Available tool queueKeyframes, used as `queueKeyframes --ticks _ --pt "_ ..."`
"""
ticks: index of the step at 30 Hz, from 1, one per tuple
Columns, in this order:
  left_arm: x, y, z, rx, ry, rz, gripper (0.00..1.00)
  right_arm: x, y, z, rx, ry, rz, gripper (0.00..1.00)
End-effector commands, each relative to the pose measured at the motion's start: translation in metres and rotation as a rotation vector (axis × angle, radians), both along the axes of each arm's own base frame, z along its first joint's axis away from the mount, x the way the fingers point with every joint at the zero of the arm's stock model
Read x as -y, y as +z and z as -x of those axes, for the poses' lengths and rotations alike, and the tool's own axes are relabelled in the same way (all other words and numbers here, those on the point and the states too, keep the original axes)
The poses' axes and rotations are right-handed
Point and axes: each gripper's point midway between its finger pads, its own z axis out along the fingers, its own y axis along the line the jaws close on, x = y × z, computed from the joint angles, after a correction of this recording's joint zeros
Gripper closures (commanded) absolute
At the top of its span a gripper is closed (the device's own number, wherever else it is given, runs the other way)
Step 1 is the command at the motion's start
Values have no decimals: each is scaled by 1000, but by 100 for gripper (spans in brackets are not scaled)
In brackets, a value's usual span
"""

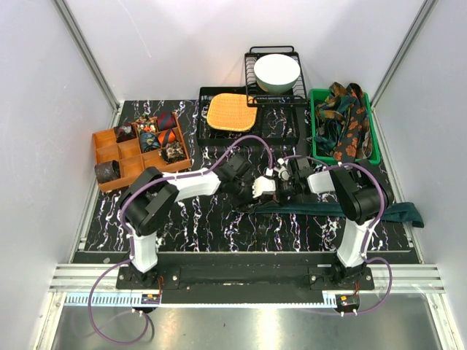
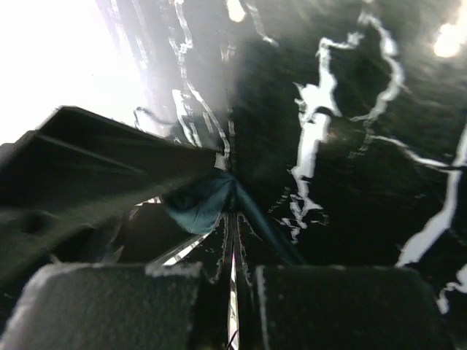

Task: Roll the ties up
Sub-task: Roll the tie at the center of the board.

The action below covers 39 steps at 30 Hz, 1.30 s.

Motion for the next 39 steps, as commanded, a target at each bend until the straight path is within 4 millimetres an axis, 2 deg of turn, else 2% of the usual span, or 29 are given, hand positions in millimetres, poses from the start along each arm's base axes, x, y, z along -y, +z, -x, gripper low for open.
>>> queueKeyframes --ticks 1,3,4,5,9,16,17,20,22,23,26,29,33,34,36,37,39 --pt "-20 -19 12 -65 40 7 42 12 -26 4 -30 3 134 100" --pt "-16 -12 7 -46 46 58 39 14 -28 3 -34 3 158 100" --pt "-18 -15 12 -63 44 76 38 15 -30 3 -43 6 166 100" --pt "-13 -7 4 -35 57 132 37 16 -31 3 -47 9 178 100" --pt "-11 5 1 -12 49 282 35 18 -35 3 -54 14 199 100" --pt "-4 19 5 -34 -7 518 33 18 -39 3 -84 21 206 100" --pt "0 26 3 -12 -7 572 33 18 -39 3 -86 27 206 100" --pt "7 31 2 11 -28 647 35 18 -38 4 -88 35 203 100" --pt "6 24 6 2 -24 662 36 18 -39 5 -89 41 198 100" --pt "7 29 5 27 -31 691 36 17 -38 5 -93 43 194 100" --pt "8 25 5 32 -22 712 38 17 -39 7 -103 48 189 100" --pt "7 19 2 42 -4 704 44 17 -41 8 -113 51 185 100" --pt "7 13 -4 58 22 668 59 16 -41 9 -119 53 179 100" --pt "4 4 0 50 15 615 65 16 -40 10 -118 53 177 100" --pt "5 2 -10 60 33 565 69 16 -38 9 -110 53 175 100" --pt "-1 -9 -5 30 32 498 72 16 -38 11 -112 57 174 100" --pt "1 -9 -10 60 18 435 74 16 -35 9 -107 54 167 100"
